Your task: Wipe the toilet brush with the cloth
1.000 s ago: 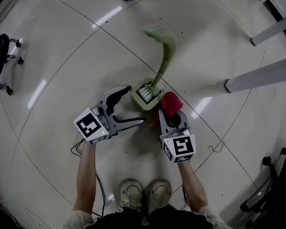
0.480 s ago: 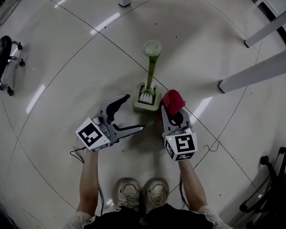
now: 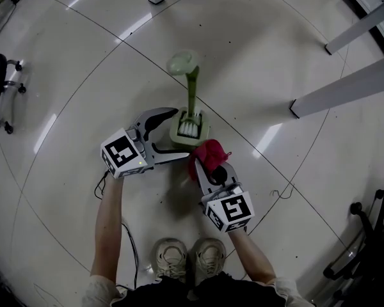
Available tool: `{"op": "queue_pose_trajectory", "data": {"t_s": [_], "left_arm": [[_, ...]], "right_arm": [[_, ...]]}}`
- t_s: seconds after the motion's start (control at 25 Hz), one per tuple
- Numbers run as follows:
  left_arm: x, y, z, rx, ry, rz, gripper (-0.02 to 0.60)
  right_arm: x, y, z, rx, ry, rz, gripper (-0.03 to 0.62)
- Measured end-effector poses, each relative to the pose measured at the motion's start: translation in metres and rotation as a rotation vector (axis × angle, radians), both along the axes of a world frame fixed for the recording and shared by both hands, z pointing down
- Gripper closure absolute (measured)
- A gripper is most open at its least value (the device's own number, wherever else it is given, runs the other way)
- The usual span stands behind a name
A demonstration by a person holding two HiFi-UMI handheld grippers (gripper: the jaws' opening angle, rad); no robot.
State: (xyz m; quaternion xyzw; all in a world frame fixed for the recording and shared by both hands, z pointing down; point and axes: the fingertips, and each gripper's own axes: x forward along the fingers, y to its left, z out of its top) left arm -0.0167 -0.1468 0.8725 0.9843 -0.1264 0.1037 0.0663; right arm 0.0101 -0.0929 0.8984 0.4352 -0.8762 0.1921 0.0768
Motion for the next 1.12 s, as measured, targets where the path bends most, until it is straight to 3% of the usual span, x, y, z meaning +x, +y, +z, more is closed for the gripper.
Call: {"op": "queue_pose_trajectory", "data": {"t_s": [0.28, 0.44, 0.64, 0.92, 1.12], "left_arm": [[0.001, 0.015, -0.001, -0.024, 0.005, 0.014, 0.153], [0.011, 0.04, -0.005, -0.03, 0.025, 0.015, 0.153], [0.025, 0.061, -0.005, -0.033, 0.065, -0.014, 0.153], [0.025, 0.061, -0.005, -0.048, 0.09, -0.034, 0.153], [0.025, 0.059, -0.002, -0.051, 0.089, -0.051, 0.153]], "right_arm": [[0.03, -0.04, 0.0, 0.057, 0.07, 0.085, 0.562], [0.042, -0.071, -0.002, 0.116, 0.114, 0.083, 0.562], [0.042, -0.097, -0.009, 0.186, 0.063, -0.007, 0.562], [0.036, -0.103, -0.007, 0.163, 0.038, -0.281, 0.562], [0.036, -0.088, -0.008, 0.155, 0.04, -0.301, 0.562]]}}
